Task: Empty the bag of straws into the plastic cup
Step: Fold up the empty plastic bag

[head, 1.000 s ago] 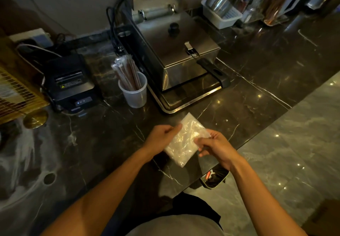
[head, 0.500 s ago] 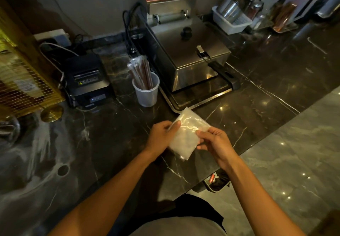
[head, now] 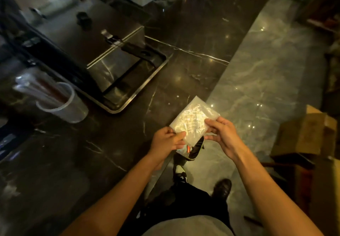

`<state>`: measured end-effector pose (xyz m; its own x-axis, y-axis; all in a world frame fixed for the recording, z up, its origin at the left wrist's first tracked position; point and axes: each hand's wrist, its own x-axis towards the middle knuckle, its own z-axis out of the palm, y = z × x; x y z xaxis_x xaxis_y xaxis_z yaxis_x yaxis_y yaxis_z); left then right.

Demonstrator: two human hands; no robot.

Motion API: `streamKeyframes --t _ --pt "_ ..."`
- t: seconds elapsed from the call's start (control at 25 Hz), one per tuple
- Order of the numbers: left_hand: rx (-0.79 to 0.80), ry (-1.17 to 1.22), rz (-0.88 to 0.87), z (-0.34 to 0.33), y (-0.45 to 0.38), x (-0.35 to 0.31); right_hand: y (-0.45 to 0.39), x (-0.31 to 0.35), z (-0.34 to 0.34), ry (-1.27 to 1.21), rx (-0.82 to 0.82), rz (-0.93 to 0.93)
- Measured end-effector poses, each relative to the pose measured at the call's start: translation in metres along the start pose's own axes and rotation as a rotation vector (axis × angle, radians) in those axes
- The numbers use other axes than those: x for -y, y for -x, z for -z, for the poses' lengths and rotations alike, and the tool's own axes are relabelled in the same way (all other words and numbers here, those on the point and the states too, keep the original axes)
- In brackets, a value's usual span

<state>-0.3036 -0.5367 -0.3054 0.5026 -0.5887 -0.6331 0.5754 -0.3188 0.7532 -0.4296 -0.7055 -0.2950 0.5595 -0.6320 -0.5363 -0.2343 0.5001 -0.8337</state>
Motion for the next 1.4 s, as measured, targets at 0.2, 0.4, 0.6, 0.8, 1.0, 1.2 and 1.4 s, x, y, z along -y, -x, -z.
streamKeyframes --t 0.2,0.4,0.6,0.8,1.0,1.2,1.4 --pt "0.016 0.01 0.082 -0.091 -0.04 0.025 -0.033 -0.021 0.075 -0.047 -0.077 -0.075" --pt "-0.05 -0.004 0.157 -0.135 -0.08 0.044 -0.062 -0.042 0.111 0.022 -0.074 -0.207" --pt "-0.149 0.067 0.293 -0.155 -0.12 0.065 -0.095 -0.062 0.116 0.053 -0.109 -0.346" --pt "-0.266 0.016 0.423 -0.159 -0.166 0.109 -0.129 -0.102 0.113 0.057 -0.228 -0.475" --pt "-0.409 -0.05 0.514 -0.159 -0.214 0.157 -0.163 -0.145 0.116 0.026 -0.283 -0.602" --pt "-0.477 -0.082 0.573 -0.166 -0.259 0.211 -0.199 -0.174 0.127 0.007 -0.332 -0.665" --pt "-0.51 -0.163 0.574 -0.172 -0.293 0.247 -0.227 -0.192 0.14 0.024 -0.326 -0.67"
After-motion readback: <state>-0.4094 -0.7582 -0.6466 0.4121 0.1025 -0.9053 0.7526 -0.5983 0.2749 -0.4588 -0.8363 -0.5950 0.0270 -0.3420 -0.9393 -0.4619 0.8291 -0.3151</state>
